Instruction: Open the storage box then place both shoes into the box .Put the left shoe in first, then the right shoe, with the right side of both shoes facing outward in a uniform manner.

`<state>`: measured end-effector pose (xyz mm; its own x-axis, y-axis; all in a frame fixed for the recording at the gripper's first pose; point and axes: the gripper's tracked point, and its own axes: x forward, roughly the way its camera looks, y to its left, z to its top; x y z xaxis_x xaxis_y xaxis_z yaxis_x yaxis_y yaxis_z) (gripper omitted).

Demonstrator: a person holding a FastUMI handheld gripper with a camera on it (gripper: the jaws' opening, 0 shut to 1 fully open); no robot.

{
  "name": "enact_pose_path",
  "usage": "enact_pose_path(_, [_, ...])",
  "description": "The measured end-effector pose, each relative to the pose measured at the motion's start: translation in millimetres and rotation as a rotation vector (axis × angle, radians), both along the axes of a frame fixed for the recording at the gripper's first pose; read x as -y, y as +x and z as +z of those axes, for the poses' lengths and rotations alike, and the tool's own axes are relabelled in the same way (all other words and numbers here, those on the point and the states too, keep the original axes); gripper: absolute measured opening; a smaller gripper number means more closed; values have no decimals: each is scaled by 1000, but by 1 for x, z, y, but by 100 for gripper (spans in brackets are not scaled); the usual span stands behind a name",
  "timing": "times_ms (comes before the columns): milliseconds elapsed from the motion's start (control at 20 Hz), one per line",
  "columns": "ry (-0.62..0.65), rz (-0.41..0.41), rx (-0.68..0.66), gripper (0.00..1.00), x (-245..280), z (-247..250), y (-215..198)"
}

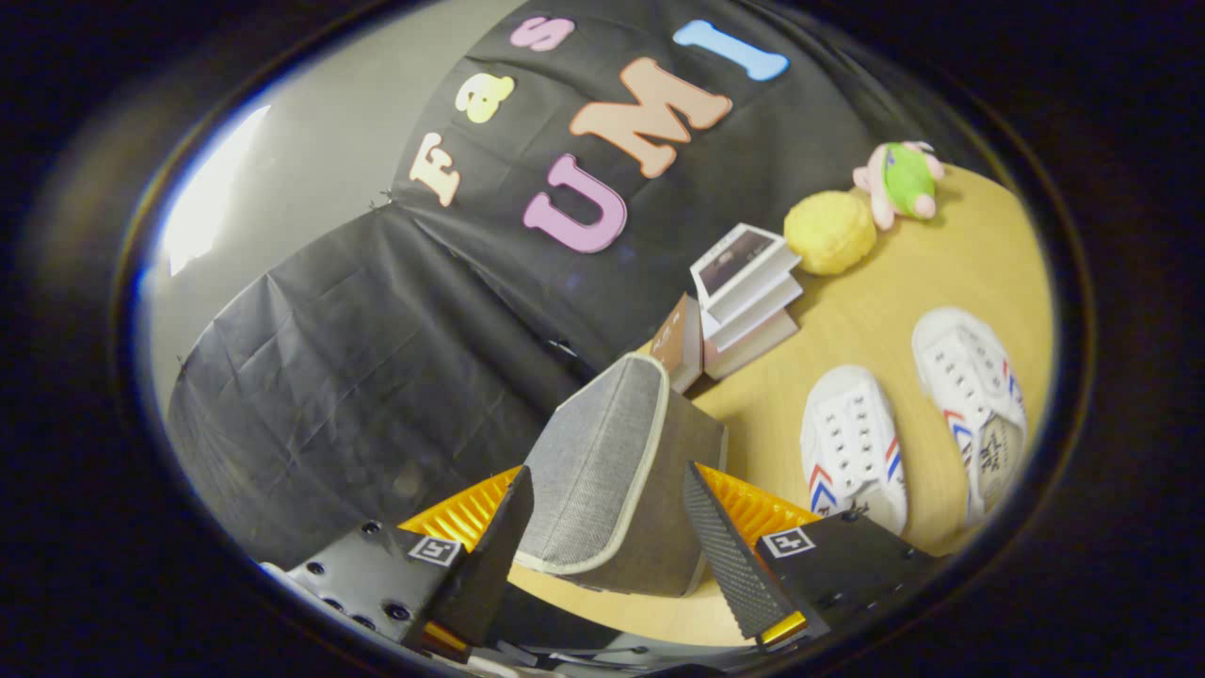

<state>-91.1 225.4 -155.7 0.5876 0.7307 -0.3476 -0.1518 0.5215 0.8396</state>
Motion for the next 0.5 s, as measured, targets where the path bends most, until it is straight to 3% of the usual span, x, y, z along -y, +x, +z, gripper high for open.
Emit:
enact_pose_path(350, [107, 84, -153, 98, -36, -24, -17])
enact_pose_path(500, [177, 114, -231, 81, -51, -30, -20])
